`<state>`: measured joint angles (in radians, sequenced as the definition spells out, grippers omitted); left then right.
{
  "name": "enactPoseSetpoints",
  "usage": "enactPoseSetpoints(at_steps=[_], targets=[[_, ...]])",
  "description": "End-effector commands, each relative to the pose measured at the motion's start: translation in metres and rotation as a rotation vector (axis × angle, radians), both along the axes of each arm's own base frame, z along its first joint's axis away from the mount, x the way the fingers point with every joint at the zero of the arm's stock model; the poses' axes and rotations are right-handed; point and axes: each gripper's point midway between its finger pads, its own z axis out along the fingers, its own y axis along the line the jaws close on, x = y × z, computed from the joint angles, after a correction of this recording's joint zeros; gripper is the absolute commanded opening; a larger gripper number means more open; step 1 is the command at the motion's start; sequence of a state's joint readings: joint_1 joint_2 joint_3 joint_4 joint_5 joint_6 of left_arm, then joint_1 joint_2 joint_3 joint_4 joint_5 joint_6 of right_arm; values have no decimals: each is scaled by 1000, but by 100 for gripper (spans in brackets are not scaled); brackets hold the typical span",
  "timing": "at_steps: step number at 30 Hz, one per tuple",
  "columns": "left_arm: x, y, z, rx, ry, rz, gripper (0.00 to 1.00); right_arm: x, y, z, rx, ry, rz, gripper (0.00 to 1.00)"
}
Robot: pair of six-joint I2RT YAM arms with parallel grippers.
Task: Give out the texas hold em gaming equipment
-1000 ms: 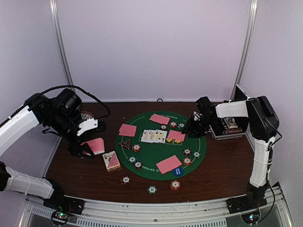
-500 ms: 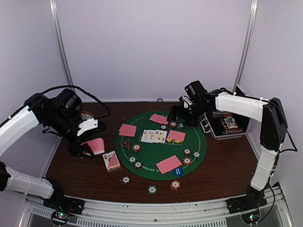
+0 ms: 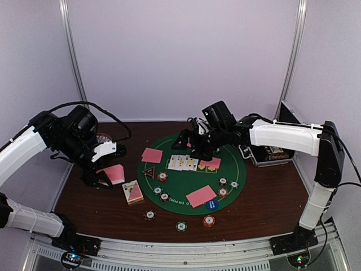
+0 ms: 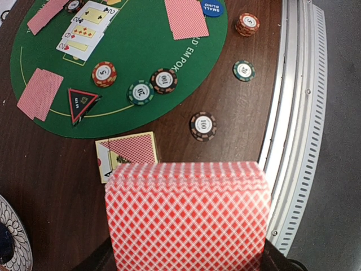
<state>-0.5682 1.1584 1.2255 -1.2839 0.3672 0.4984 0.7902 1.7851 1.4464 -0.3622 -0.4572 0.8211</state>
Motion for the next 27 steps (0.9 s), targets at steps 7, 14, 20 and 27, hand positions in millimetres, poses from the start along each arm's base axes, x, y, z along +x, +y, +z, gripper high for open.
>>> enactPoseSetpoints(at_steps=[7, 14, 20, 27], targets=[[5, -5, 14, -38, -35, -6, 0, -63, 95, 40, 281, 76, 176, 99], [5, -5, 14, -38, -33, -7, 0, -101, 135, 34, 325, 136, 267, 94], [5, -5, 13, -36, -33, -8, 0, -112, 149, 48, 411, 140, 304, 91], [5, -6, 13, -40, -30, -9, 0, -125, 159, 57, 450, 148, 338, 92]])
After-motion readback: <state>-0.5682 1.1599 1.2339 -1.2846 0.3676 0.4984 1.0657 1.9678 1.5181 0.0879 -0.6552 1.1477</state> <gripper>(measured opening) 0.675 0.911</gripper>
